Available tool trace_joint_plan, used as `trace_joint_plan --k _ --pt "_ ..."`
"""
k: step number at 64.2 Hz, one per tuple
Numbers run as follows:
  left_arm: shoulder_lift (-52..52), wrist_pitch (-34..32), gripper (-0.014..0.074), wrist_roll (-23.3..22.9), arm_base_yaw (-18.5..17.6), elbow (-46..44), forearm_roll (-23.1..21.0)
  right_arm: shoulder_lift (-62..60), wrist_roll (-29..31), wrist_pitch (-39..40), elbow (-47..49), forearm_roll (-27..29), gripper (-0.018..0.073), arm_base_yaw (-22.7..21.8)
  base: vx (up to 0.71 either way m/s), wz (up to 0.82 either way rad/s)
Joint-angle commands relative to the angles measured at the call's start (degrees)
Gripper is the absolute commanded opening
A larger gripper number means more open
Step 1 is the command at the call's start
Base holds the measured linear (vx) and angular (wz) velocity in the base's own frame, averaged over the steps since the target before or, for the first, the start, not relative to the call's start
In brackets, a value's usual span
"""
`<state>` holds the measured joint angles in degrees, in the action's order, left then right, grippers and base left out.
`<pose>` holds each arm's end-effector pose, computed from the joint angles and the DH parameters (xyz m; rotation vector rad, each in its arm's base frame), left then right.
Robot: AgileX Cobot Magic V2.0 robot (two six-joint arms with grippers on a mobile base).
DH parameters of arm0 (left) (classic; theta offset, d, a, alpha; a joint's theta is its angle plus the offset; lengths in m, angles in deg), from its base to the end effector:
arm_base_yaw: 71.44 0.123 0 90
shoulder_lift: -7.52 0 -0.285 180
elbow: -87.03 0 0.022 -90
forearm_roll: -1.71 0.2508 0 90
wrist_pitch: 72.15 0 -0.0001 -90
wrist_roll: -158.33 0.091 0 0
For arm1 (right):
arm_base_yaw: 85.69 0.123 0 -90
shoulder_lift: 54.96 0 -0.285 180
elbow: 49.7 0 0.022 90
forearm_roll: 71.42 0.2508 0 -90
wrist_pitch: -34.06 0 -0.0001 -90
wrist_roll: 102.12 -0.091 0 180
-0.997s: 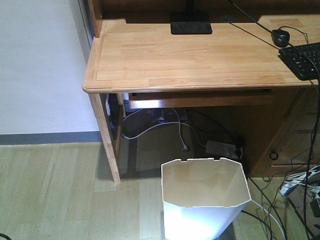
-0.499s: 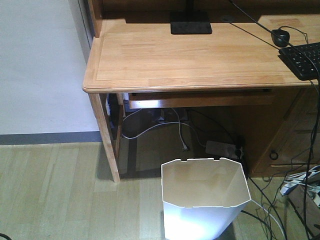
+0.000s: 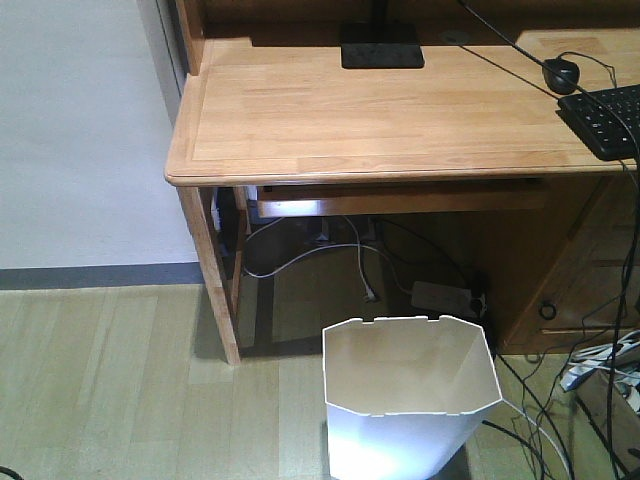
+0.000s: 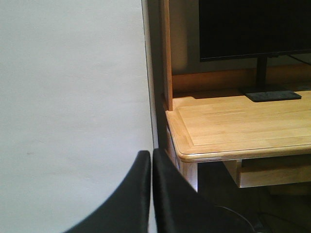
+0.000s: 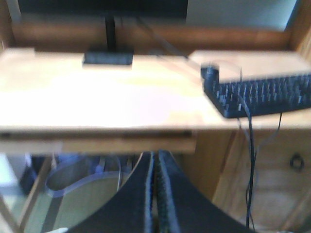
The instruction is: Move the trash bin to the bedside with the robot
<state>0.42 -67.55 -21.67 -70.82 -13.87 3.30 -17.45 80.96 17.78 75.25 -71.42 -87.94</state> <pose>0.0570 0.0008 0.1954 0.0116 1.5848 0.0318 0.1115 -0.0044 0.2778 -0.0138 1.9001 -0.0632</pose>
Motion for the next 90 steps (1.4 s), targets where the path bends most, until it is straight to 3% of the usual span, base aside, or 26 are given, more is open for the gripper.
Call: trace_joint_plan --k 1,23,44,51,67,90 --pt "0.87 -4.28 -0.0006 -0.79 -0.35 0.67 -0.54 2.63 0.45 3.98 2.31 -0.57 -0.0008 0.01 0.00 0.00" --pt "0.87 -4.28 -0.0006 -0.79 -0.35 0.67 -0.54 6.81 0.50 1.92 2.31 -1.01 0.0038 0.01 0.00 0.00" --pt "0.87 -4.28 -0.0006 -0.79 -0.35 0.67 -0.54 6.81 0.44 1.89 2.31 -1.14 0.0375 0.01 0.00 0.00" --pt "0.87 -4.28 -0.0006 -0.79 -0.35 0.67 -0.54 6.81 0.44 1.25 2.31 -1.14 0.0431 0.01 0.00 0.00" --pt "0.87 -4.28 -0.0006 -0.79 -0.35 0.67 -0.54 7.89 0.18 1.16 3.49 -0.92 0.0435 0.01 0.00 0.00" --pt "0.87 -4.28 -0.0006 -0.79 -0.35 0.67 -0.54 24.88 -0.22 -5.26 15.10 -0.77 0.0454 0.01 0.00 0.00"
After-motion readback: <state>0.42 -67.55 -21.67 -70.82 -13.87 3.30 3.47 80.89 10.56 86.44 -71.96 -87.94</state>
